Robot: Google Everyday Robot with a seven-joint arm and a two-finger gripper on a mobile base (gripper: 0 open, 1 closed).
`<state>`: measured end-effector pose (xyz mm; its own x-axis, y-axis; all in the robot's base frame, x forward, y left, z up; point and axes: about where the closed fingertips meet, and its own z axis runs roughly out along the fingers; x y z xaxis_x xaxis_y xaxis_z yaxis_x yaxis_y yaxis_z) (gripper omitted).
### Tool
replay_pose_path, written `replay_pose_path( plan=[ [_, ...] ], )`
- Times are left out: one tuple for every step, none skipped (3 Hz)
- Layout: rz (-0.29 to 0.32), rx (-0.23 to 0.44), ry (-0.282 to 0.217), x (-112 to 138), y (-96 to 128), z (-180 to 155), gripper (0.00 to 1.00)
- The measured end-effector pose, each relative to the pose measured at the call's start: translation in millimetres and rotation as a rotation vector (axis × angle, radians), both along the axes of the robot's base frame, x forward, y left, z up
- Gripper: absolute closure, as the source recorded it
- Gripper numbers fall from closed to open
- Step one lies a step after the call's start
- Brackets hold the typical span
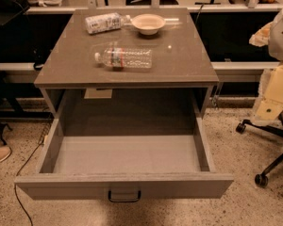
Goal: Place water bottle into top drawer
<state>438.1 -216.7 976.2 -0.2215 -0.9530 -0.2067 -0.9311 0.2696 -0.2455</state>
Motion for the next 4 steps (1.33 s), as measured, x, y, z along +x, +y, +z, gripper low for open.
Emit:
replay_pose_path(
  plan=[
    [0.000, 0.000, 0.000, 0.2, 0.0, 0.0, 0.00],
    [0.009, 0.029, -0.004, 22.0, 4.9, -3.3, 0.00],
    [-0.002, 0.070, 0.000, 76.5, 21.8, -15.7, 0.00],
    [-0.031, 0.107, 0.035, 142.1, 53.9, -45.4, 0.00]
  ],
)
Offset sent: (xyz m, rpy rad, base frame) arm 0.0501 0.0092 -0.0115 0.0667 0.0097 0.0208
